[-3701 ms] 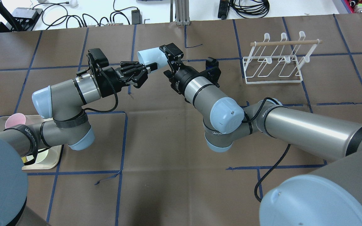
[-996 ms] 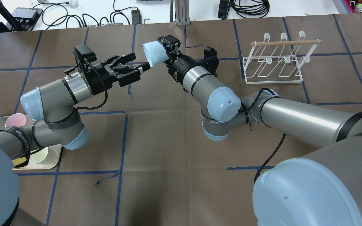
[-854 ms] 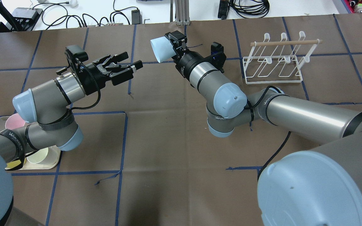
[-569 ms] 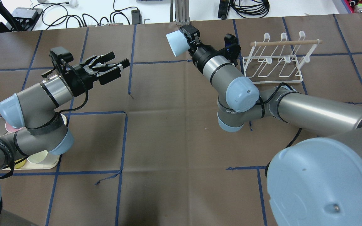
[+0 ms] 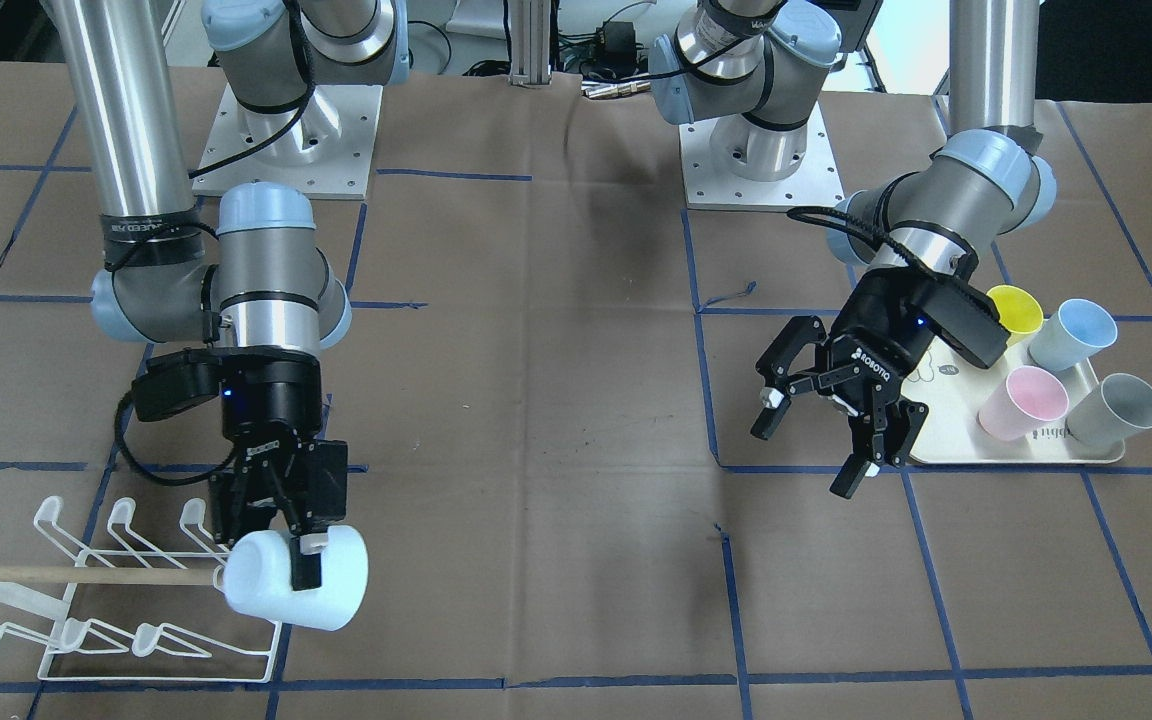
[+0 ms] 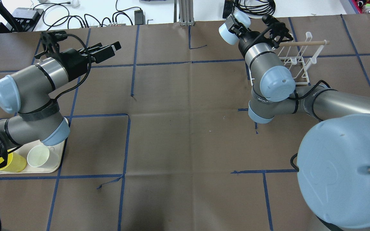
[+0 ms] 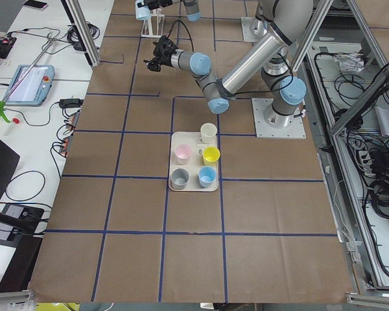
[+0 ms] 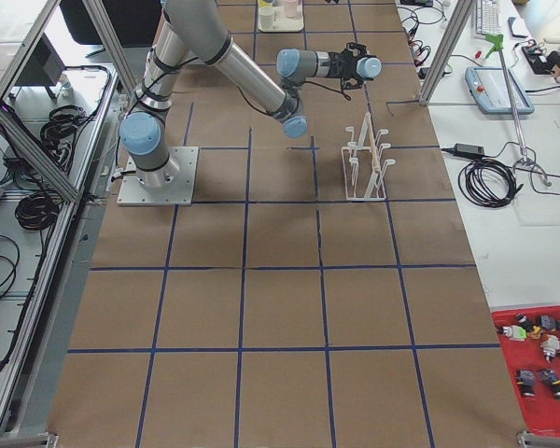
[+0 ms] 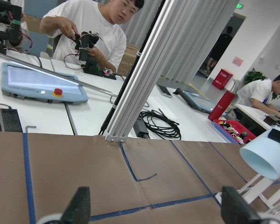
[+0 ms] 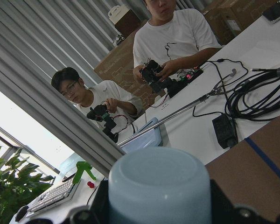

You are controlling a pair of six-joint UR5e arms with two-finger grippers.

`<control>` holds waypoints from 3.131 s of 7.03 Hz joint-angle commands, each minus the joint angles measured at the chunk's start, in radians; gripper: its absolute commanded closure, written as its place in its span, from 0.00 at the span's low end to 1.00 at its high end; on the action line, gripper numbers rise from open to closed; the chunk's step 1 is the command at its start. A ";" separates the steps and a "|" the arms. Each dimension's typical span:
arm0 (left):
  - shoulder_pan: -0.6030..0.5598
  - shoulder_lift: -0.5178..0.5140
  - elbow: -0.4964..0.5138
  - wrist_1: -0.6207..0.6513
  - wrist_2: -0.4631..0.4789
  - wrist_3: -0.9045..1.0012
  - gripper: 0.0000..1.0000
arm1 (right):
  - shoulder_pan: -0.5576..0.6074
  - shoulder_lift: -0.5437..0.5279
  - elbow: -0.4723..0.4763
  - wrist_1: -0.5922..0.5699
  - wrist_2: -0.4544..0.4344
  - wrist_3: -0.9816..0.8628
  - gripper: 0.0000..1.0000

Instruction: Transfer IKEA cup to right arm and place on rack

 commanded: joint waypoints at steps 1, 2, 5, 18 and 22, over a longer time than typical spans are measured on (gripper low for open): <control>-0.130 0.113 0.119 -0.439 0.340 0.000 0.02 | -0.061 -0.001 -0.010 -0.015 -0.070 -0.314 0.84; -0.162 0.162 0.183 -0.681 0.446 -0.002 0.02 | -0.074 0.000 -0.010 -0.088 -0.070 -0.417 0.84; -0.213 0.190 0.401 -1.340 0.623 -0.069 0.01 | -0.115 0.035 -0.008 -0.107 -0.070 -0.465 0.85; 0.073 0.364 0.249 -1.745 0.818 0.376 0.01 | -0.137 0.141 -0.039 -0.100 -0.054 -0.450 0.01; 0.281 0.408 0.170 -1.724 0.831 0.615 0.03 | -0.135 0.121 -0.044 -0.096 -0.057 -0.461 0.00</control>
